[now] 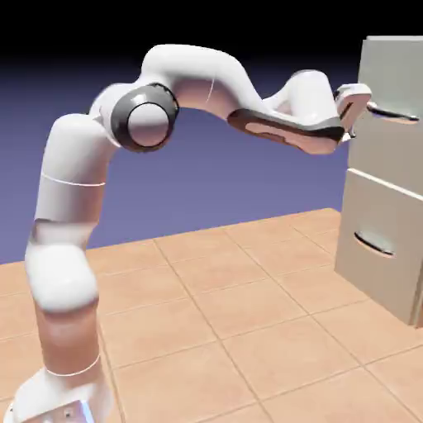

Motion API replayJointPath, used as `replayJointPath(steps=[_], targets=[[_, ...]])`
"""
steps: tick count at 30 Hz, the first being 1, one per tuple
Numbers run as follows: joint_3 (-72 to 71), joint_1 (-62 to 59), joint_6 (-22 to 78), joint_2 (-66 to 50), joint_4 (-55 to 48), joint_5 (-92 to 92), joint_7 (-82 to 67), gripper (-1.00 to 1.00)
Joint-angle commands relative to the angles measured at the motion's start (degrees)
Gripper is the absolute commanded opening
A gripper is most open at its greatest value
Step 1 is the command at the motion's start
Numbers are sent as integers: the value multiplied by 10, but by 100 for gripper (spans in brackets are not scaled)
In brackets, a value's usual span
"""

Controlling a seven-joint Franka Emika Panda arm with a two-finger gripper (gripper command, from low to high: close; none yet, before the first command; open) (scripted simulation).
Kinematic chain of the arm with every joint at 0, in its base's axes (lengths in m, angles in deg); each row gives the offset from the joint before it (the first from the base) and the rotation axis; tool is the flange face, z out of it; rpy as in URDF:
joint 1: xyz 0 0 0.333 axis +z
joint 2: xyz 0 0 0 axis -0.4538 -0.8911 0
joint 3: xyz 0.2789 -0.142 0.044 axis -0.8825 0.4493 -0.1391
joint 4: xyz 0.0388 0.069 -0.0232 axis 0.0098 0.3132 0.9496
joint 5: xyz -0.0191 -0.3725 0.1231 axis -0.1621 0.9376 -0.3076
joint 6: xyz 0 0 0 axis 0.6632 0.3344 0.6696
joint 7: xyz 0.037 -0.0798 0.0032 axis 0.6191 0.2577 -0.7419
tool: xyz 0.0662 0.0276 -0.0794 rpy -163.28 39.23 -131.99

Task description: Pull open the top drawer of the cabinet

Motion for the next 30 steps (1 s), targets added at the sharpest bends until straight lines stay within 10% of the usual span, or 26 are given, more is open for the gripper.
replayJointPath(steps=[1,16,17,30], targets=[[1,1,0,-9,-14,25,-20,0],[44,4,-64,-172,-251,-54,-221,0],[44,4,-64,-172,-251,-54,-221,-100],[-29,-16,22,2,-3,126,-79,-100]])
